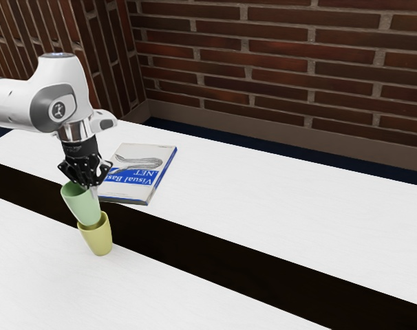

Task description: Place the right cup onto the left cup

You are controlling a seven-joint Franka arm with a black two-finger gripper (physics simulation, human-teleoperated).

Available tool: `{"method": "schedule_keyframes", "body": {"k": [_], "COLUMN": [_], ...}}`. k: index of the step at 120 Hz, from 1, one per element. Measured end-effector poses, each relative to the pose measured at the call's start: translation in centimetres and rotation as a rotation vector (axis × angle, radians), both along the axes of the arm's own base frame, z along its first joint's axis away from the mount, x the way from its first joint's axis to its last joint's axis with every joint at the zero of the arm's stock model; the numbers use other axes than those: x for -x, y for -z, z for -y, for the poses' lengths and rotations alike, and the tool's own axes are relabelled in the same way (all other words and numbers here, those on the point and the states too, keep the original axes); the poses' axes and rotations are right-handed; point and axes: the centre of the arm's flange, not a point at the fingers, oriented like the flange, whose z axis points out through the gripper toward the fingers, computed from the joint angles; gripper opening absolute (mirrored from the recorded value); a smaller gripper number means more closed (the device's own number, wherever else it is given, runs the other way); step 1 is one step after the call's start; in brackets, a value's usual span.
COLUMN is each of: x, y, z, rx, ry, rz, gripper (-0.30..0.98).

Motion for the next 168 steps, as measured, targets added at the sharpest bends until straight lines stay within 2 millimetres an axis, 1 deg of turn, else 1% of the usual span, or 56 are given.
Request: {"method": "schedule_keyframes", "body": {"k": [40, 68, 78, 95, 104, 115, 128, 160, 168], "x": [-0.5, -0.7, -0.8, -0.9, -0.9, -1.3, -2.2, -3.7, -4.1], "y": [1.4, 1.8, 1.8, 1.8, 1.5, 0.1, -2.7, -10.3, -13.1], "z": [0.2, 0.2, 0.4, 0.6, 0.6, 0.5, 0.5, 1.0, 1.2], "rx": [0.000, -0.002, -0.001, 0.000, 0.001, -0.002, -0.006, -0.002, -0.002], "ry": [0.004, 0.005, 0.009, 0.012, 0.012, 0.013, 0.019, 0.046, 0.061], "rz": [-0.018, -0.014, -0.011, -0.007, 0.001, 0.026, 0.055, 0.078, 0.097], "gripper": [-0.07, -0.06, 0.01, 0.29, 0.40, 0.49, 0.56, 0.63, 0.64]}}
